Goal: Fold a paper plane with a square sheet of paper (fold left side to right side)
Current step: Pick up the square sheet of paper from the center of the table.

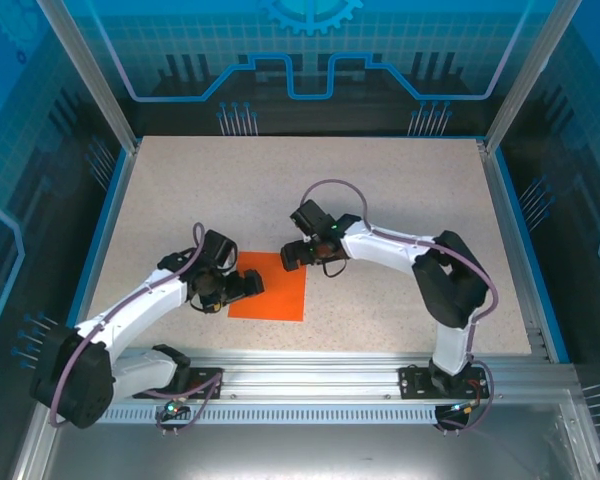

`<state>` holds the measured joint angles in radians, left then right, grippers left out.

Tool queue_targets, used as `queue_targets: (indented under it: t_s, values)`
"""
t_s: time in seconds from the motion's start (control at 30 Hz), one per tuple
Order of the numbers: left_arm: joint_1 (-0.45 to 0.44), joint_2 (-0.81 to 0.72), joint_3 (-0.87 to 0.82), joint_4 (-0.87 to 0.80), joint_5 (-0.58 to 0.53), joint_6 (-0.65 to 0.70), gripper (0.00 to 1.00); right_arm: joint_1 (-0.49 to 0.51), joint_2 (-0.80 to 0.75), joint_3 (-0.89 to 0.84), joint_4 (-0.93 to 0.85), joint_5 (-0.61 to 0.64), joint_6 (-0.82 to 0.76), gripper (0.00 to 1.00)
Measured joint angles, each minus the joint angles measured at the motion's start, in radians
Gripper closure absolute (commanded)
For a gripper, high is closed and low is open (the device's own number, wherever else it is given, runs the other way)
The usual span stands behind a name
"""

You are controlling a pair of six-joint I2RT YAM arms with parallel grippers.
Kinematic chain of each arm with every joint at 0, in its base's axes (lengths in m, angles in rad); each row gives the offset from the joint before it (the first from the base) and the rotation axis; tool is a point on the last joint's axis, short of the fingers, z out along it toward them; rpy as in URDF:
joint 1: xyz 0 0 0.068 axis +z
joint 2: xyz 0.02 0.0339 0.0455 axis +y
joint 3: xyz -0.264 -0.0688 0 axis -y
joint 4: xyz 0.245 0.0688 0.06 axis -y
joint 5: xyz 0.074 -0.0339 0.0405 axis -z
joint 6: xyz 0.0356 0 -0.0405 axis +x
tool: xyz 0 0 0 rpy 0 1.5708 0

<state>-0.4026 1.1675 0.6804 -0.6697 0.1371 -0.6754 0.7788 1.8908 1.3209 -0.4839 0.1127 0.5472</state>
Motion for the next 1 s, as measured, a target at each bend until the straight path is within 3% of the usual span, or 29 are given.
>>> queue_targets:
  t_s: [0.43,0.7,1.0]
  values:
    - [-0.001,0.158,0.0,0.112,0.055,-0.003,0.07,0.008,0.215,0.2,-0.111,0.022,-0.001,0.04]
    - [-0.006,0.217,-0.005,0.142,0.062,-0.003,0.07,0.037,0.224,0.213,-0.131,0.035,0.0,0.04]
    - [-0.014,0.227,-0.009,0.153,0.062,0.001,0.08,0.061,0.224,0.213,-0.128,-0.023,0.0,0.14]
